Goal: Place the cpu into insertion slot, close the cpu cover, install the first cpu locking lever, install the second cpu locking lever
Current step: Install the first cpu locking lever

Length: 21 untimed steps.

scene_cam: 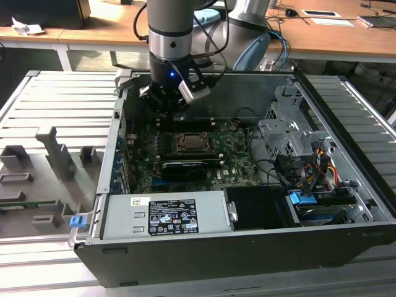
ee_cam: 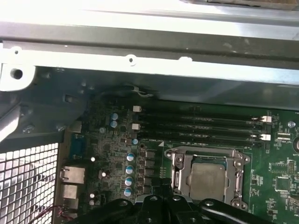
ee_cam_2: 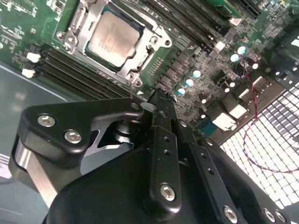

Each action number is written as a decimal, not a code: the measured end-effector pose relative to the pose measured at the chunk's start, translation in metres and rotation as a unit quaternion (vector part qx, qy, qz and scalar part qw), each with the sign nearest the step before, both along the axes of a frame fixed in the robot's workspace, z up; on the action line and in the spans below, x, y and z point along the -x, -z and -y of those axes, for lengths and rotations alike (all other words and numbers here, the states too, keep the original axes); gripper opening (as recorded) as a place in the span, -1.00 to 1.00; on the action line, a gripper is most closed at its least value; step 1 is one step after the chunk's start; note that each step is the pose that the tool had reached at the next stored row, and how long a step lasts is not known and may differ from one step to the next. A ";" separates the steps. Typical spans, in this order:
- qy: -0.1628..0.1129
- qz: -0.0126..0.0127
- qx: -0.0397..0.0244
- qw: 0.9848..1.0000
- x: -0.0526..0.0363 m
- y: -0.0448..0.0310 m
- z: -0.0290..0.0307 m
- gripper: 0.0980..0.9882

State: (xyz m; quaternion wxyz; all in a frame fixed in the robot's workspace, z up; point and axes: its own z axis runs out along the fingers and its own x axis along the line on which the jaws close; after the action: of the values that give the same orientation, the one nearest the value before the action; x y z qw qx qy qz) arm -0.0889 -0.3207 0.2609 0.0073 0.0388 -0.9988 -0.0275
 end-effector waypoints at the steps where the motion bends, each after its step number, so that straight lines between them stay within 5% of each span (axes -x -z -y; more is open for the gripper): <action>1: 0.000 0.000 0.000 1.000 0.0005 0.0000 0.0000 -0.98; 21: 0.000 0.000 0.000 1.000 0.0050 0.0004 -0.0008 -0.98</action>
State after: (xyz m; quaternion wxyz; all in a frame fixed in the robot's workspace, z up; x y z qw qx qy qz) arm -0.0939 -0.3199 0.2605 0.0074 0.0389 -0.9988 -0.0275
